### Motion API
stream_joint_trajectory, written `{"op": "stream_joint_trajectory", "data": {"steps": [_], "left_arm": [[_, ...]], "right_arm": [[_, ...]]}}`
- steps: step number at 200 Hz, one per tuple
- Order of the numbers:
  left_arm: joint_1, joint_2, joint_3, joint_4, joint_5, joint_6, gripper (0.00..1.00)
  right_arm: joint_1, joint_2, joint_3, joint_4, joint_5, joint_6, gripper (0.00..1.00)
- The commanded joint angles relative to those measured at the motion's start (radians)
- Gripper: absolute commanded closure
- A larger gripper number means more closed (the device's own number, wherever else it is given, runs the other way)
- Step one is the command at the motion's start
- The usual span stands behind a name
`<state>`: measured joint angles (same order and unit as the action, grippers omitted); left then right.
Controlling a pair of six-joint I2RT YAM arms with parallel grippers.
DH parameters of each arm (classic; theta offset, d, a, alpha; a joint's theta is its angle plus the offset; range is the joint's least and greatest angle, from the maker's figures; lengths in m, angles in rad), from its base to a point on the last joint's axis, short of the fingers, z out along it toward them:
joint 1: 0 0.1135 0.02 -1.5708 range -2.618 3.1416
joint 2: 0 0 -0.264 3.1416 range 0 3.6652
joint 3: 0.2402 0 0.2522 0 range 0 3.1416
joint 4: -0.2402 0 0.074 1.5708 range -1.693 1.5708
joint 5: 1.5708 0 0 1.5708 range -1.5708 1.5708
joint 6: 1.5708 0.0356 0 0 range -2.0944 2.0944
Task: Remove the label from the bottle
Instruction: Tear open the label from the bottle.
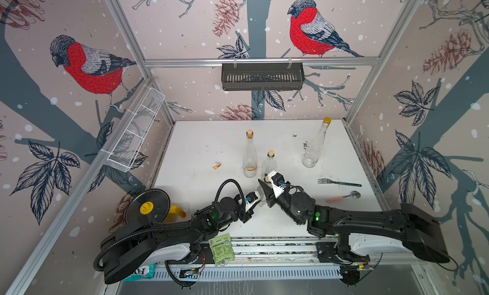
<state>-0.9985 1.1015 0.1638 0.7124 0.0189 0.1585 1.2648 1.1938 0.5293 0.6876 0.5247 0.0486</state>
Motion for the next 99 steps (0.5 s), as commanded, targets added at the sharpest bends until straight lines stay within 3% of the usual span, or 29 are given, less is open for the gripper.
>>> {"op": "stream_joint_trajectory", "data": {"steps": [1,44,99], "left_arm": [[0.002,0.001,0.01,0.033,-0.008,0.016,0.89],[0.002,0.001,0.015,0.016,-0.006,0.015,1.0],[0.001,-0.004,0.015,0.006,0.022,0.016,1.0]], "right_arm": [[0.002,0.004,0.012,0.066,0.003,0.0,1.0],[0.002,0.018,0.019,0.064,0.078,0.013,1.0],[0.006,0.018,0.018,0.068,0.172,0.031,1.0]]}}
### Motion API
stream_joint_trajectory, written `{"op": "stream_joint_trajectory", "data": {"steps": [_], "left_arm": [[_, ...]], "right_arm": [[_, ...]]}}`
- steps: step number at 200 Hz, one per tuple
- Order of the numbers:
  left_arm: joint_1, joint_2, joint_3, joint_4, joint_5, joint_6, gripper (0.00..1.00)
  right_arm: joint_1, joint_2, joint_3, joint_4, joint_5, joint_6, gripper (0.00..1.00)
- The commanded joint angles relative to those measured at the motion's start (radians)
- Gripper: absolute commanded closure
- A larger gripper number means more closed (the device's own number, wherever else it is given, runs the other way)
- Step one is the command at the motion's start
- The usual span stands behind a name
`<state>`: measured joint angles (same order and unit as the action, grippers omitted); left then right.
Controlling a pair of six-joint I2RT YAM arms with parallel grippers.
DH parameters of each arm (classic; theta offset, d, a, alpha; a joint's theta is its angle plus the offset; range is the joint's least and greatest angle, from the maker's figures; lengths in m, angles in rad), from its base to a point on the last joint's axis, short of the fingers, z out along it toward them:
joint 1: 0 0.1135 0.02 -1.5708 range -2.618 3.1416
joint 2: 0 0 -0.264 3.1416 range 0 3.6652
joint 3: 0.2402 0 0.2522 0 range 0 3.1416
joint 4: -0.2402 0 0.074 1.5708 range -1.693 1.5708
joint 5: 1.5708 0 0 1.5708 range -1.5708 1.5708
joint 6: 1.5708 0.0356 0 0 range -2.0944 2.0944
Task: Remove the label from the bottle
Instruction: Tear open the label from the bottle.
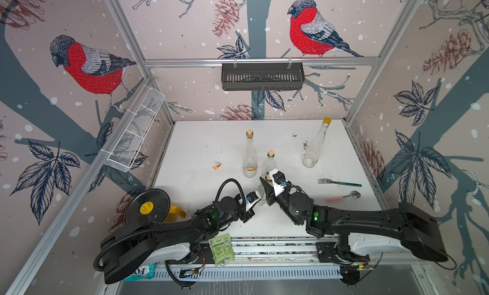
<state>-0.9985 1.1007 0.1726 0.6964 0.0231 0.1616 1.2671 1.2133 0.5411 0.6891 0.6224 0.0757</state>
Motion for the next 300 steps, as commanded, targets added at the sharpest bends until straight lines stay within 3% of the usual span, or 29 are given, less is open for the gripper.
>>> {"op": "stream_joint_trajectory", "data": {"steps": [1,102,112,126,138,156,190,236,254,300], "left_arm": [[0.001,-0.003,0.006,0.022,0.018,0.012,1.0],[0.001,-0.001,0.01,0.01,0.037,0.006,1.0],[0.001,-0.001,0.012,0.005,0.034,0.004,1.0],[0.001,-0.006,0.01,0.002,0.03,0.001,1.0],[0.001,-0.013,0.008,0.0,0.024,-0.002,1.0],[0.001,-0.026,0.001,0.001,0.018,-0.01,1.0],[0.001,-0.041,-0.001,-0.01,0.003,-0.02,1.0],[0.001,-0.06,-0.004,-0.042,0.003,-0.056,1.0],[0.001,-0.076,-0.004,-0.063,-0.006,-0.07,1.0],[0.001,-0.104,-0.011,-0.085,-0.126,-0.097,1.0]], "right_arm": [[0.003,-0.001,0.006,0.066,0.075,0.004,1.0],[0.038,0.02,0.02,0.084,0.151,-0.008,0.98],[0.035,0.016,0.022,0.073,0.127,-0.009,0.85],[0.027,-0.001,0.017,0.055,0.1,-0.001,0.55],[0.014,-0.029,0.004,0.046,0.058,0.008,0.42],[-0.023,-0.077,-0.014,0.02,-0.036,0.03,0.28],[-0.109,-0.15,-0.025,-0.054,-0.276,0.035,0.16],[-0.337,-0.25,-0.046,-0.124,-0.868,0.026,0.08],[-0.407,-0.254,-0.024,-0.169,-1.01,-0.003,0.06],[-0.458,-0.16,0.067,-0.258,-1.132,-0.111,0.06]]}}
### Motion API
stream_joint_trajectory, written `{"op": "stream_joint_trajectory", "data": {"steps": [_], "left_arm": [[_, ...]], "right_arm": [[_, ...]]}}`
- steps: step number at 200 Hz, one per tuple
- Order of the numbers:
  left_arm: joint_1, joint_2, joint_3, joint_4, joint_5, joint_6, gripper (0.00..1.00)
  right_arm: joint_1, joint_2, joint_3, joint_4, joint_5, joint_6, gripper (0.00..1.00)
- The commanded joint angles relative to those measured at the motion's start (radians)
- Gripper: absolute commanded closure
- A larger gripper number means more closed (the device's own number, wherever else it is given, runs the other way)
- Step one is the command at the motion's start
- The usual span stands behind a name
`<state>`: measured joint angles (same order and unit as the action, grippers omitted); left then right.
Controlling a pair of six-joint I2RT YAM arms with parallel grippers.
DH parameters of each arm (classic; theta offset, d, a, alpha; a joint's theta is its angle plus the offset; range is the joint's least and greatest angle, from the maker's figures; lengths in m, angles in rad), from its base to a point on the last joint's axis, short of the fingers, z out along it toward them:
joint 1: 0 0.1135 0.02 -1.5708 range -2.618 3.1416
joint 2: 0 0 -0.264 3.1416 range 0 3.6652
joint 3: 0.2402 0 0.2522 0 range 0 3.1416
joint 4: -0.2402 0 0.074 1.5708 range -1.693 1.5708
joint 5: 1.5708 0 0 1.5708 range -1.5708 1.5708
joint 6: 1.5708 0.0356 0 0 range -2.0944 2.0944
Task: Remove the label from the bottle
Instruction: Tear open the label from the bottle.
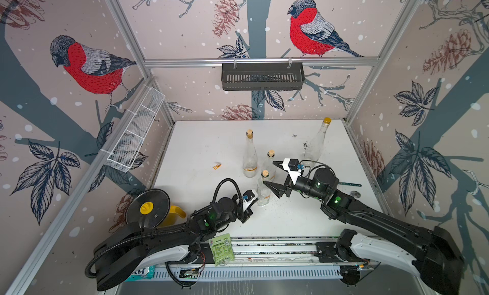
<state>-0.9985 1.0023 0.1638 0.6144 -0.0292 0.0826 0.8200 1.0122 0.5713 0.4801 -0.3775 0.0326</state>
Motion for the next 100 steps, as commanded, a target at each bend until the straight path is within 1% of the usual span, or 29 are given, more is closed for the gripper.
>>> {"op": "stream_joint_trajectory", "data": {"steps": [1,39,59,71,100], "left_arm": [[0.001,-0.004,-0.002,-0.004,-0.076,-0.019,1.0],[0.001,0.01,0.009,-0.025,-0.126,-0.052,1.0],[0.001,0.005,0.005,-0.024,-0.149,-0.062,1.0],[0.001,0.002,0.002,-0.024,-0.153,-0.063,1.0],[0.001,-0.001,0.0,-0.021,-0.161,-0.061,1.0]], "right_arm": [[-0.012,0.044,0.039,-0.05,-0.133,-0.069,0.06],[-0.022,0.131,0.066,-0.011,-0.154,-0.074,0.07],[-0.026,0.178,0.085,0.009,-0.186,-0.08,0.09],[-0.026,0.202,0.097,0.016,-0.205,-0.084,0.12],[-0.027,0.232,0.12,0.018,-0.231,-0.097,0.24]]}}
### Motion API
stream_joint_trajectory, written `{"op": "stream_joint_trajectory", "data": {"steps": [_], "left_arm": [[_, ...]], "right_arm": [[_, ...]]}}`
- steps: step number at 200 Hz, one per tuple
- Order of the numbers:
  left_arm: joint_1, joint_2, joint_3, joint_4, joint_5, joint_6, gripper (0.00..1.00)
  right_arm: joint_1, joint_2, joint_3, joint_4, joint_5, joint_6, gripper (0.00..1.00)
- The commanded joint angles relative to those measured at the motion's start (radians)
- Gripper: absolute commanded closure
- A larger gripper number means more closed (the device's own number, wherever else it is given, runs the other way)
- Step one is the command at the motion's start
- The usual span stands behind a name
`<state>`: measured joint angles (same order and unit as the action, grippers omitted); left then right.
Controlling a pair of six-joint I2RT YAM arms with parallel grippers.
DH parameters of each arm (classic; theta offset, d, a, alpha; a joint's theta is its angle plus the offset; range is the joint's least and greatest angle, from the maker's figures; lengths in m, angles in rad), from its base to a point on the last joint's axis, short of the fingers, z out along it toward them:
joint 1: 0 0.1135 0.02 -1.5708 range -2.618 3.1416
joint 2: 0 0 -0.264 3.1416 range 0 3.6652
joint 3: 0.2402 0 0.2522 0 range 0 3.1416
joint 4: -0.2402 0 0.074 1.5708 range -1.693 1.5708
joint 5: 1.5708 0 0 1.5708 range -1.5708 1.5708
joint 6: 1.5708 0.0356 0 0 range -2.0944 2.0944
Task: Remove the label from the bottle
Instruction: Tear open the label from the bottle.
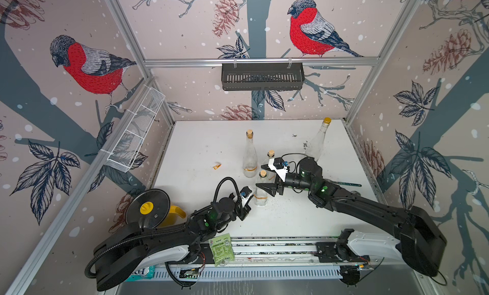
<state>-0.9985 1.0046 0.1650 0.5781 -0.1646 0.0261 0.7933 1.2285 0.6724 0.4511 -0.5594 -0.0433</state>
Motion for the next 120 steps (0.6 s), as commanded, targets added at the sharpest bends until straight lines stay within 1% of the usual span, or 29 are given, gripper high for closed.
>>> {"op": "stream_joint_trajectory", "data": {"steps": [1,39,41,60,79,105,120], "left_arm": [[0.001,-0.003,0.0,0.015,-0.026,-0.005,1.0],[0.001,-0.001,-0.004,0.023,-0.044,-0.006,1.0],[0.001,-0.001,-0.004,0.023,-0.044,-0.006,1.0],[0.001,-0.003,-0.005,0.023,-0.043,-0.005,1.0],[0.001,-0.005,-0.004,0.022,-0.039,-0.005,1.0],[0.001,-0.012,-0.005,0.021,-0.022,0.0,1.0],[0.002,-0.017,-0.005,0.021,-0.003,0.005,1.0]], "right_arm": [[0.0,0.015,0.019,0.049,-0.05,-0.021,0.24],[-0.004,0.02,0.03,0.04,-0.073,-0.028,0.39],[-0.005,0.039,0.031,0.039,-0.073,-0.029,0.4],[-0.005,0.05,0.035,0.035,-0.075,-0.03,0.5],[-0.005,0.049,0.032,0.035,-0.076,-0.03,0.56],[-0.006,0.041,0.023,0.041,-0.068,-0.026,0.69],[-0.005,0.034,0.018,0.042,-0.058,-0.023,0.71]]}}
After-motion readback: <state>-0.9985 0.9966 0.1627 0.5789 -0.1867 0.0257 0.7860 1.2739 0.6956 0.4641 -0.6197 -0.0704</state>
